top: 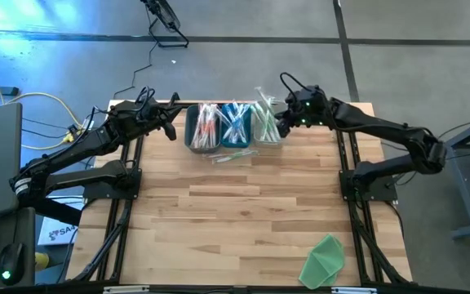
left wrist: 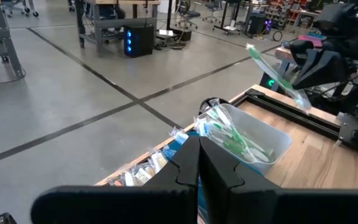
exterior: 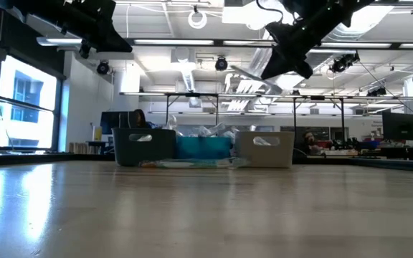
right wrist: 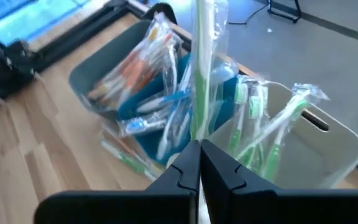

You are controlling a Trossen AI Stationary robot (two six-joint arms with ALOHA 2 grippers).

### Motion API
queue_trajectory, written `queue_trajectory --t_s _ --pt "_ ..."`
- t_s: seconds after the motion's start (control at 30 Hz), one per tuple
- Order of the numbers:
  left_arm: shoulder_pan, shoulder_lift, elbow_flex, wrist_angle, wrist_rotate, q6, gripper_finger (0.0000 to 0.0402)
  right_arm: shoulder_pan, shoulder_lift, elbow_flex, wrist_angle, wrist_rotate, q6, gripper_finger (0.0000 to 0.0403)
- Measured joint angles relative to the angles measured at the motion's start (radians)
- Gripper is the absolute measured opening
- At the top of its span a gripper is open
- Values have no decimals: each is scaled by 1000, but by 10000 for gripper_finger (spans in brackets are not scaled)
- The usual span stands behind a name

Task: Pick & Place Toothbrushes
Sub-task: Put the green toothbrush into the white bin

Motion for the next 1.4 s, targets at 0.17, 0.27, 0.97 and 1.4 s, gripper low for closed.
queue_trajectory --t_s 0.17,0.27,0.97,1.4 --pt "0 0 0 -5 0 0 6 -5 64 -20 114 3 80 3" --pt "0 0 0 -16 0 0 6 -7 103 -74 225 3 148 3" --pt "0 3 0 -29 -92 29 6 11 159 -330 475 288 428 2" --pt "0 8 0 -29 -127 38 6 12 204 -330 474 217 371 8"
